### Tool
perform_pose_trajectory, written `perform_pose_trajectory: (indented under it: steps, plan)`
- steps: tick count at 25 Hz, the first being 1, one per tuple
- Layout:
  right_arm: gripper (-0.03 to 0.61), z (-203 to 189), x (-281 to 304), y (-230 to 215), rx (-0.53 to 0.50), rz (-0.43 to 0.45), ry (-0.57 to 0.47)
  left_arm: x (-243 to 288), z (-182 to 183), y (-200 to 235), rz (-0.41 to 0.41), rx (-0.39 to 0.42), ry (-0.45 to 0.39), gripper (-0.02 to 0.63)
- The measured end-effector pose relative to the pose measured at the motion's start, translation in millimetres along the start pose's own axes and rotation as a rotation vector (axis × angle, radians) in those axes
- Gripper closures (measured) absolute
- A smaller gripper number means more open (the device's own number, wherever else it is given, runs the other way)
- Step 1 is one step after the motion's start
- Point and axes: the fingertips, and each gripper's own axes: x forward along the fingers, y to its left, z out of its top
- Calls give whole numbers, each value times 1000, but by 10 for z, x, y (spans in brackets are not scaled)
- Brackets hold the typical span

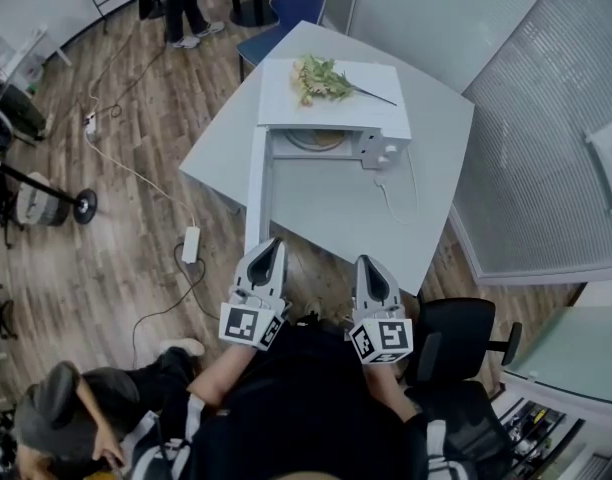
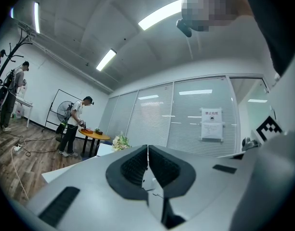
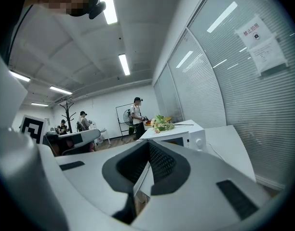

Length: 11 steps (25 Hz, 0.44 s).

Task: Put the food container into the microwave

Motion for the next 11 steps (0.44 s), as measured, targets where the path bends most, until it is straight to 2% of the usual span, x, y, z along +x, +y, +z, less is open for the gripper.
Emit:
perform_pose_trajectory:
  steps: [11]
  plan:
    - [557,-1,-11,-39,-2,5,5,40,2,-61,-8,0,-7,589]
